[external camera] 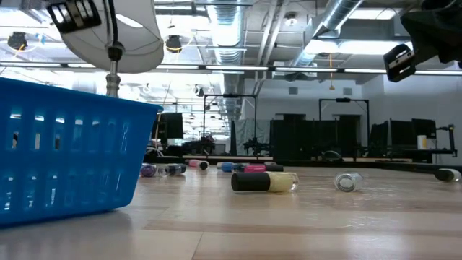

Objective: Pick & Place Nail Polish
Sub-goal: Put the light blue nail polish bottle in the blue bin

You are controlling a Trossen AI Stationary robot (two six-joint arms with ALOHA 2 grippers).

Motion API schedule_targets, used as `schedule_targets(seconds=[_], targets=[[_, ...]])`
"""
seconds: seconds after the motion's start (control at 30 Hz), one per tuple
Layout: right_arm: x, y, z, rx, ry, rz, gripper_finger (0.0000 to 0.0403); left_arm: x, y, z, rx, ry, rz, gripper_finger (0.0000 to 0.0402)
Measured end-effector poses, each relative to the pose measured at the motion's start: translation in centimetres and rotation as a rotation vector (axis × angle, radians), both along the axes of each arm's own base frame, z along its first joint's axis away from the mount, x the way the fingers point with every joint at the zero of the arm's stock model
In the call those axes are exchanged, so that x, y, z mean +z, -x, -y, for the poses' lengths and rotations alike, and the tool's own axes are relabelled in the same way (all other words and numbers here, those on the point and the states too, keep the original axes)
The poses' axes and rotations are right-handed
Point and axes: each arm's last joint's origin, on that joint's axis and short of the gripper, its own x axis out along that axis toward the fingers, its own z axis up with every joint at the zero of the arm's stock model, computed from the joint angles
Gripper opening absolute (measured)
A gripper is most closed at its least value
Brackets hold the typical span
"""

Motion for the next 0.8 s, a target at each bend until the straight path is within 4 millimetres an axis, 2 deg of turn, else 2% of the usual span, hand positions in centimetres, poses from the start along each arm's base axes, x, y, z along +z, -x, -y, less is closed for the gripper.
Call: schedule_targets(seconds=[0.17, 0.3, 0.43, 0.67, 0.8], targets=[[0.0, 0.0, 0.0, 0.000, 0.000, 0.000, 0.0000, -3.0, -1.9, 3.0, -0.086, -0.082, -0.129, 0.0047], [0.0, 0.0, 0.0, 0.000, 0.000, 0.000, 0.0000, -6.3, -3.7, 4.4, -0.127, -0.121, -0.267, 0.0047], [0.0, 0.0, 0.0, 0.000, 0.000, 0.000, 0.0000, -8.4, -5.2, 5.4, -0.152, -0.145, -0.343, 0.0047], [0.0, 0.0, 0.0, 0.000, 0.000, 0.000, 0.0000, -9.8, -6.8, 6.3, -0.123, -0.141, -0.395, 0.0050], [0.0, 0.0, 0.0, 0.000, 0.000, 0.000, 0.0000, -9.8, -6.9, 6.3, -0.114, -0.120, -0.413, 0.0074]])
